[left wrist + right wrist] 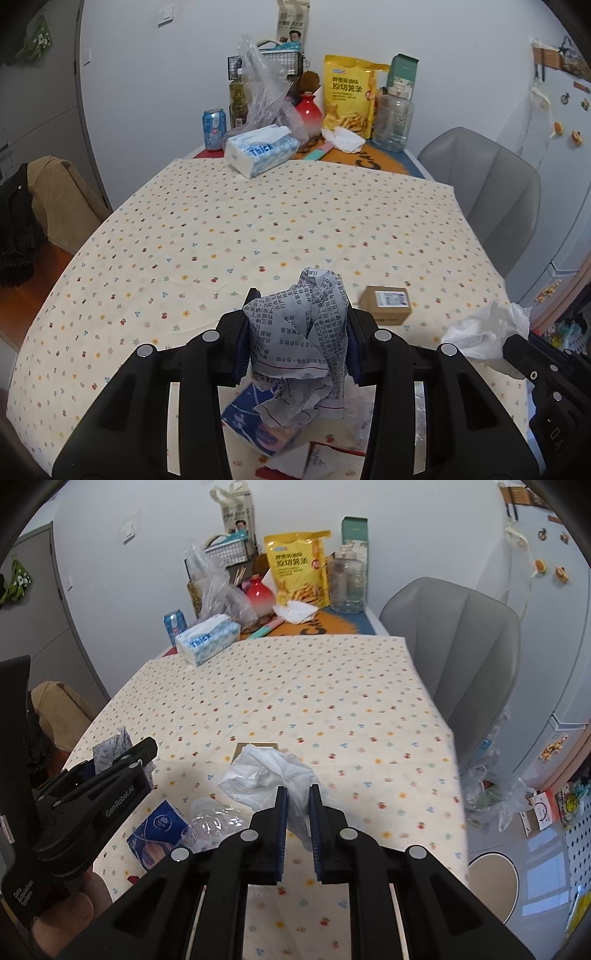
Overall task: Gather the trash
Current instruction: 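Carry the printed paper and plastic bag with both tools to the trash bin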
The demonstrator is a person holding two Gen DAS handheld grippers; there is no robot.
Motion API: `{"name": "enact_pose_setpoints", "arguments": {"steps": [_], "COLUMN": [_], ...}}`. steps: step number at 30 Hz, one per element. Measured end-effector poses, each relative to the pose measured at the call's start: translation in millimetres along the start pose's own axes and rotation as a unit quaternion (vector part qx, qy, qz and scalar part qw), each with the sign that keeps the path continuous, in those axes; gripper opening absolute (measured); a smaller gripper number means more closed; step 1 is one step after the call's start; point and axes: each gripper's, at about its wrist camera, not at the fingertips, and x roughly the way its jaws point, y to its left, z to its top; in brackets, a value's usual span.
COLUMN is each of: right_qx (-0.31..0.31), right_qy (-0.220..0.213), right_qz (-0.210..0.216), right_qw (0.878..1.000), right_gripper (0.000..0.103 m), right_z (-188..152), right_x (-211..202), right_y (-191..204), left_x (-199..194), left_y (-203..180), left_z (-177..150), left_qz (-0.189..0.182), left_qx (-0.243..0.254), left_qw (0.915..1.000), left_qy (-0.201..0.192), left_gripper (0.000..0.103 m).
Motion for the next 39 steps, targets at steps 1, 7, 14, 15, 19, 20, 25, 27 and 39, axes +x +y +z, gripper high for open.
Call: {"name": "enact_pose_setpoints", "arguments": {"steps": [1, 7, 14, 15, 19, 20, 25, 27, 39], "right_qx": [0.001, 0.02, 0.039, 0.041, 0.054, 0.059, 0.079, 0.087, 0.132], "right_qy": [-0.003, -0.025, -0.047, -0.049, -0.058, -0.06, -0.064, -0.066, -0.062], "right_qz": [-0.001, -0.01, -0.021, -0.024, -0.04, -0.046, -0.07, -0.079, -0.114], "right_qw": [1.0, 0.999, 0.998, 0.998, 0.996, 0.995, 0.992, 0.991, 0.983], "right_gripper": [0.012, 0.012, 0.012, 0.012, 0.012, 0.012, 0.012, 0.012, 0.012], "right_z": [0, -7, -18, -20, -25, -27, -36, -40, -61], "right_x": [-4, -32, -64, -68, -84, -88, -102, -107, -121], "right_y": [-2, -24, -54, -59, -84, -91, -124, -136, -202], "left_x": [-5, -31, -51, -53, -64, -67, -73, -74, -73], "left_y": [-4, -30, -67, -74, -101, -106, -137, -146, -215], "left_z": [-1, -5, -13, -14, -18, -19, -25, -27, -40], "left_qz": [-0.002, -0.013, -0.033, -0.037, -0.051, -0.055, -0.073, -0.079, -0.109], "left_qx": [0.003, 0.026, 0.046, 0.05, 0.068, 0.071, 0.088, 0.094, 0.141], "left_qw": [1.0, 0.9994, 0.998, 0.9976, 0.9958, 0.9954, 0.9928, 0.9918, 0.9837], "left_qy": [-0.003, -0.02, -0.028, -0.028, -0.033, -0.035, -0.037, -0.036, -0.026], "left_gripper": [0.041, 0.041, 0.041, 0.041, 0.041, 0.041, 0.041, 0.041, 0.041]}}
